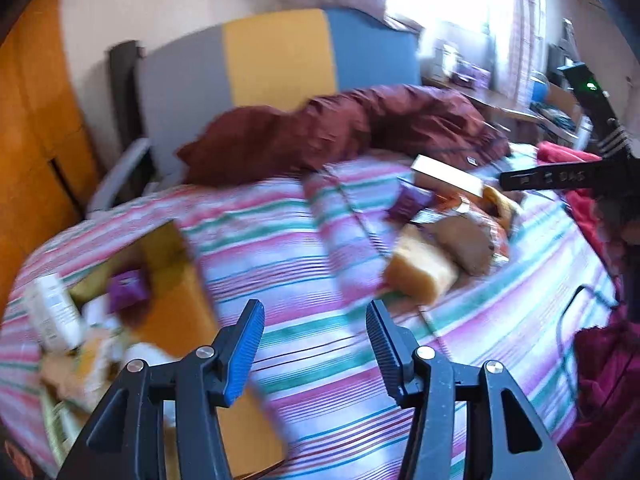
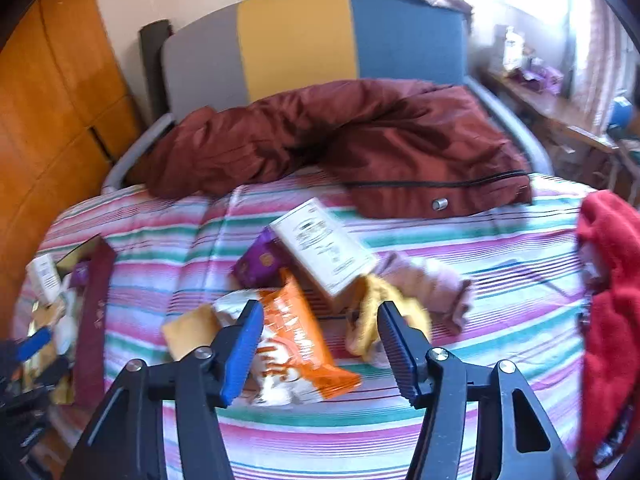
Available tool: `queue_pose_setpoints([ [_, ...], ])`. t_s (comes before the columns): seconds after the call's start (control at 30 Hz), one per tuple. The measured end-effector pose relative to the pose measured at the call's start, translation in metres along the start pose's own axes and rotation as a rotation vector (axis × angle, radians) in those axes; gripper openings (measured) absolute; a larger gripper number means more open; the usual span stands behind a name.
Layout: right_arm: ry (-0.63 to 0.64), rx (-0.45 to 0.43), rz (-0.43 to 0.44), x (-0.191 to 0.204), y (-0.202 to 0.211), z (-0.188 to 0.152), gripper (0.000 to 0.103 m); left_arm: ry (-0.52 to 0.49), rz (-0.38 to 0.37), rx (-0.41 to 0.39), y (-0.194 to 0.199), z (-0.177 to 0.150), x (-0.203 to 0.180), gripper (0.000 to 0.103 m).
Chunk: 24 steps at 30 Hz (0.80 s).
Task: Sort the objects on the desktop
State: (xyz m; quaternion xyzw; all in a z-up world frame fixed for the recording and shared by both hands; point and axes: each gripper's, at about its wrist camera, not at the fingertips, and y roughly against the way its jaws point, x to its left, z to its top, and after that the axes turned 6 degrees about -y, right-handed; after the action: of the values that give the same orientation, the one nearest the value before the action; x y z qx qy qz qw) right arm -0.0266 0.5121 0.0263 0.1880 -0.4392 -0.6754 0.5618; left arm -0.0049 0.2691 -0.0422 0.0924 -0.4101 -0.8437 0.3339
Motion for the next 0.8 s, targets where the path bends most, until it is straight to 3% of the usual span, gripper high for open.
queue_pose_setpoints([
  [0.33,0.135,0.151,-0.001,0.022,-0.058,-0.010,0.064,-0.132,-0.193,0.044,-0.058,0.027,-0.031,0.063],
  [0.4,0.146,0.163,-0.002,0.024,-0.066,-0.010,0.067,-0.174,-0.218,0.011,-0.061,0.032,-0.037,0.065],
  [0.53,0.155,0.182,0.012,0.026,-0.074,-0.008,0.067,-0.206,-0.309,0.037,-0.077,0.038,-0.042,0.083],
  [0.8,0.180,0.191,0.010,0.029,-0.078,-0.008,0.067,-0.340,-0.279,0.090,-0.104,0.039,-0.060,0.083],
])
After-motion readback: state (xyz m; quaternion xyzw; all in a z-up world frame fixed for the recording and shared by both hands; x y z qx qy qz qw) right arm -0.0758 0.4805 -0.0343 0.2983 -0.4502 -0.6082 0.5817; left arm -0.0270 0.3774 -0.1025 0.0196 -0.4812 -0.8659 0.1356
